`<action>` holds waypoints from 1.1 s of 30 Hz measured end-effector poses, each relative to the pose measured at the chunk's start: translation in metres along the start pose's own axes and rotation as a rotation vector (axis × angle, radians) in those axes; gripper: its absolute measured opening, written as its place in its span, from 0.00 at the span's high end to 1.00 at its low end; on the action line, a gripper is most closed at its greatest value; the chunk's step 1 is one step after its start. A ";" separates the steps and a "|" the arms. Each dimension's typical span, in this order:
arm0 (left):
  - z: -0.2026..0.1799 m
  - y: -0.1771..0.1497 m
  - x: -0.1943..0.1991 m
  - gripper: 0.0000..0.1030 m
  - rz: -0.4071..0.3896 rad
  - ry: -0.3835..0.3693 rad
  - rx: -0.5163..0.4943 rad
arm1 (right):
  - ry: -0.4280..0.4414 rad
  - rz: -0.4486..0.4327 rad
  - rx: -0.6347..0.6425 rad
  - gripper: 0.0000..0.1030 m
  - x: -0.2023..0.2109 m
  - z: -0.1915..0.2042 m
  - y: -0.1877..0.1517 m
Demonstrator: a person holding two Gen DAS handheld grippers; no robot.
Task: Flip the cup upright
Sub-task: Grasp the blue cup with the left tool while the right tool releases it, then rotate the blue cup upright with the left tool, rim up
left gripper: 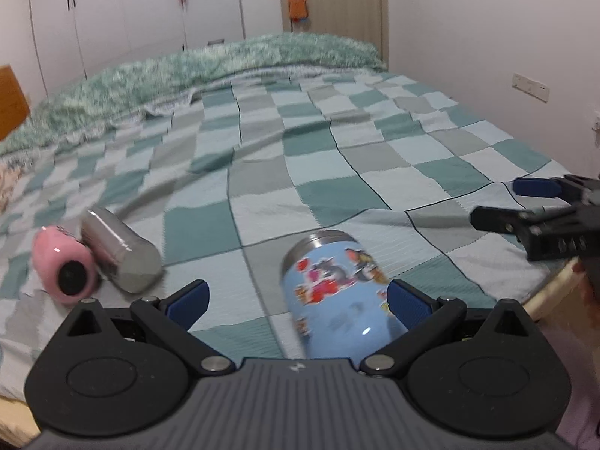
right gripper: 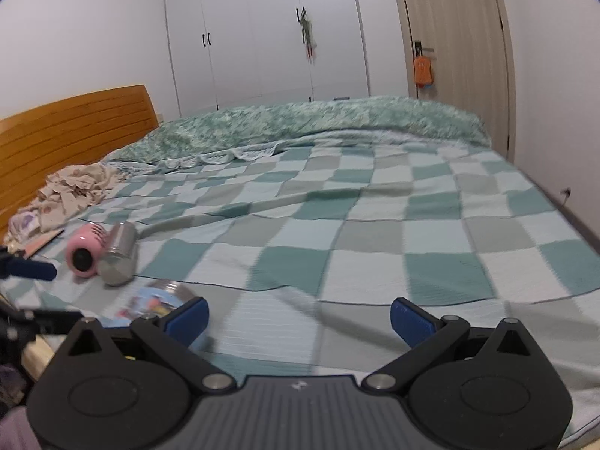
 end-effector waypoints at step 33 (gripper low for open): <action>-0.026 0.008 -0.052 0.17 0.243 0.006 0.186 | 0.079 -0.042 0.025 0.00 0.000 -0.040 -0.033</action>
Point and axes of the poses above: each gripper's, at about its wrist camera, not at the fingertips, and x roughly against the way its jaws point, z to its left, y to its top, the point moved 6 cm from there along -x, roughly the way its jaws point, and after that the axes turned 9 degrees about y, right-handed, at the moved point
